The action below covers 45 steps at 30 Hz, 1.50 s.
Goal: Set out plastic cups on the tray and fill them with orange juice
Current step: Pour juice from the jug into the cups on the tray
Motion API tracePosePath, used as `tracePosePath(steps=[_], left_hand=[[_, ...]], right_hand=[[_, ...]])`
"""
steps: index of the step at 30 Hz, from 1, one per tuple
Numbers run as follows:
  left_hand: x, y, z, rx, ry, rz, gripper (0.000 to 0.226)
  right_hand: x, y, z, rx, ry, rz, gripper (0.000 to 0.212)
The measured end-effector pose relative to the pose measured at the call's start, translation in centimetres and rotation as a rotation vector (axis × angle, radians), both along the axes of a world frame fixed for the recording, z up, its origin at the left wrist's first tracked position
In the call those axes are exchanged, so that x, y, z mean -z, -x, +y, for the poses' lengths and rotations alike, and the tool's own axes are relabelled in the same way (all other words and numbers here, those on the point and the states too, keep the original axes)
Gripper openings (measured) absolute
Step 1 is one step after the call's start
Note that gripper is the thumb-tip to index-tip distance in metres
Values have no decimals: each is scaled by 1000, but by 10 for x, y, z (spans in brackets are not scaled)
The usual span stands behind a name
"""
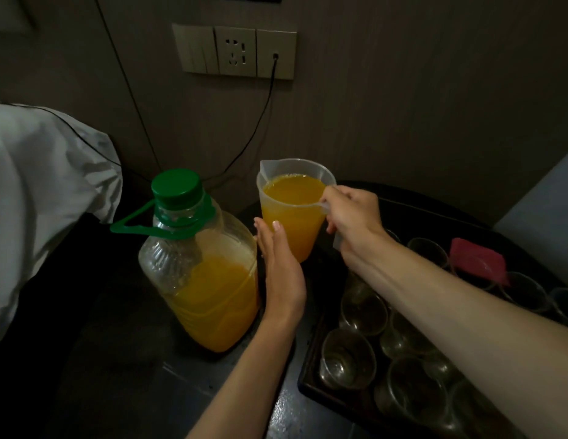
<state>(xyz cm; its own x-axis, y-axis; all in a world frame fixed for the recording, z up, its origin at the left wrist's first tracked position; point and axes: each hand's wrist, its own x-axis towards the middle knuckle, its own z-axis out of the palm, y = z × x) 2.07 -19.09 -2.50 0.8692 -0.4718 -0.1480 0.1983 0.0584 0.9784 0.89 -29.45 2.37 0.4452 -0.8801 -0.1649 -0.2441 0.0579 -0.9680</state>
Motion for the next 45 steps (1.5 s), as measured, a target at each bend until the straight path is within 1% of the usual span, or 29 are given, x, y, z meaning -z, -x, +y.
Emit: tracePosePath(steps=[3,9,11,14,17,19,23,27,31,34,37,40,42,45], left_hand=[[-3,-1,0,14,23,-41,79],[-20,1,-3,47,123,-185,71],[-27,4,-5,90,167,-191,70],[-38,13,-7,162,216,-130,66],[-47,23,-10,231,224,-130,68],[-54,31,-16,280,232,-128,68],[-67,51,-31,346,270,-61,71],[-74,74,-46,366,290,-4,68],[-70,88,-53,402,329,98,67],[-62,95,-56,436,330,151,62],[-55,99,-59,458,332,207,65],[-52,100,-62,464,340,250,61],[-51,100,-64,463,339,277,61],[-48,100,-67,462,337,323,64]], right_hand=[[-25,8,-3,-3,2,8,15],[-77,32,-12,21,-31,-56,16],[-90,43,-15,22,-26,-109,18],[-107,64,-19,49,-17,-147,13],[-119,84,-27,76,-28,-156,5],[-124,96,-34,96,-16,-170,4],[-129,121,-48,131,8,-178,6],[-128,142,-61,168,45,-166,2],[-123,159,-73,190,85,-144,4],[-116,169,-81,206,109,-119,18],[-110,177,-88,208,108,-108,23],[-105,183,-92,231,95,-103,29],[-103,185,-91,252,96,-91,28],[-103,186,-89,266,91,-82,19]])
